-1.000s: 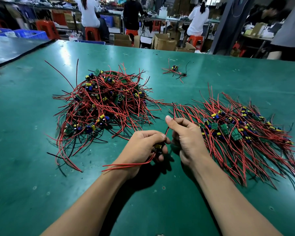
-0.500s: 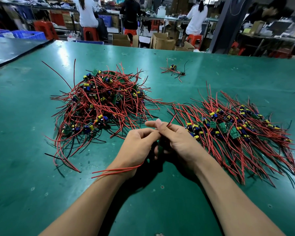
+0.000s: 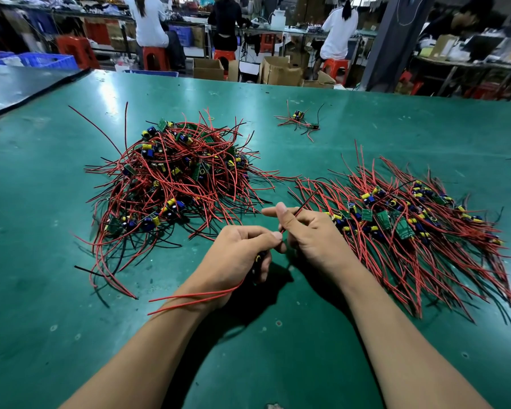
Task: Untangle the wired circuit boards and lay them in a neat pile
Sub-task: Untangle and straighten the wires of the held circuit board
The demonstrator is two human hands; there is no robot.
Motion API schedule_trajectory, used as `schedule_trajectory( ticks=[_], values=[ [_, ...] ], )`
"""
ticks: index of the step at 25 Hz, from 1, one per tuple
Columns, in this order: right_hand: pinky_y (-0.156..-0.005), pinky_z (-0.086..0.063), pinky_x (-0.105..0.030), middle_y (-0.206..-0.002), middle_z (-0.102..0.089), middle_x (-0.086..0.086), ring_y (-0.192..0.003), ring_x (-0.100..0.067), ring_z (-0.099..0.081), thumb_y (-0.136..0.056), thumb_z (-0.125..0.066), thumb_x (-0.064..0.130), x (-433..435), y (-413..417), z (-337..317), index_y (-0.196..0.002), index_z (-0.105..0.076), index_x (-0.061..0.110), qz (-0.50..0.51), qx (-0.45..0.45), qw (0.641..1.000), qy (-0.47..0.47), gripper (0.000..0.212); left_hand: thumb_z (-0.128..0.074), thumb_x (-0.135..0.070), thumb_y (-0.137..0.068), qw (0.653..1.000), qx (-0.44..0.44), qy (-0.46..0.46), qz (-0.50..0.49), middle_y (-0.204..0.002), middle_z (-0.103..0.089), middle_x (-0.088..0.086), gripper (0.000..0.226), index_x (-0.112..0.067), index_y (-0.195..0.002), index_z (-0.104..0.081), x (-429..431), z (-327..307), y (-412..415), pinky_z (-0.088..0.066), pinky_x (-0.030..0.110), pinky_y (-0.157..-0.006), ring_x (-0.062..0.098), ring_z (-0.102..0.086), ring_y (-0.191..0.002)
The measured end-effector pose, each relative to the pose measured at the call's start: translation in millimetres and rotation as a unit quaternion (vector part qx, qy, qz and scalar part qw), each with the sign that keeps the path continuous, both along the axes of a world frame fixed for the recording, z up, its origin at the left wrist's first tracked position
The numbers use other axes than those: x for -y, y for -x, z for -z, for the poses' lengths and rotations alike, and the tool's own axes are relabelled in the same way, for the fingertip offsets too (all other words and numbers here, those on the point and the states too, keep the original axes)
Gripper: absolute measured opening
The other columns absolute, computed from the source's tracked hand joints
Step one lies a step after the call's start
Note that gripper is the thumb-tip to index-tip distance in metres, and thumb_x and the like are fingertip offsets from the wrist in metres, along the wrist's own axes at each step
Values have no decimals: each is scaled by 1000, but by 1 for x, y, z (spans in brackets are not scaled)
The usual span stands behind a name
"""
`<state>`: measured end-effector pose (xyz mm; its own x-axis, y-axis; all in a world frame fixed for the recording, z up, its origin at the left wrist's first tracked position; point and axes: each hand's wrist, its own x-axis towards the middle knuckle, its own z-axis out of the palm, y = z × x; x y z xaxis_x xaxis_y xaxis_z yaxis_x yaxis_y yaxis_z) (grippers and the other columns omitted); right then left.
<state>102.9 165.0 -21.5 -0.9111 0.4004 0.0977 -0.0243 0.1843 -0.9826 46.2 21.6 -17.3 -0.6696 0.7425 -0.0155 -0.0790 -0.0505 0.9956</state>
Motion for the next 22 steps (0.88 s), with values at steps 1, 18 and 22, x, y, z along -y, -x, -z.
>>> schedule_trajectory(
  ticks=[1,18,22],
  values=[
    [-58,-34,-21,-87,-77,7,-54,3,-53,-87,-58,70,0,0,1,-75,-78,40,12,-3,1000,-27,37,-61,-17,-93,1000,3,0,-1,-43,-46,2,29,-11,-66,-70,1,0,0,-34,19,-40,15,-40,-35],
    [-49,-37,-22,-73,-66,-7,-59,-17,-53,-89,-65,59,5,0,3,-103,-78,23,-52,94,989,107,41,-61,-16,-94,999,32,-1,-39,-58,-61,18,27,3,-76,-69,0,4,5,-44,24,-50,22,-52,-50],
    [-40,-26,-16,-53,-51,5,-41,-6,-33,-96,-65,36,4,-2,1,-101,-77,13,-30,52,984,170,26,-63,-20,-92,999,-4,37,-29,-44,-49,6,26,-1,-75,-70,4,3,4,-30,24,-46,18,-40,-39]
  ],
)
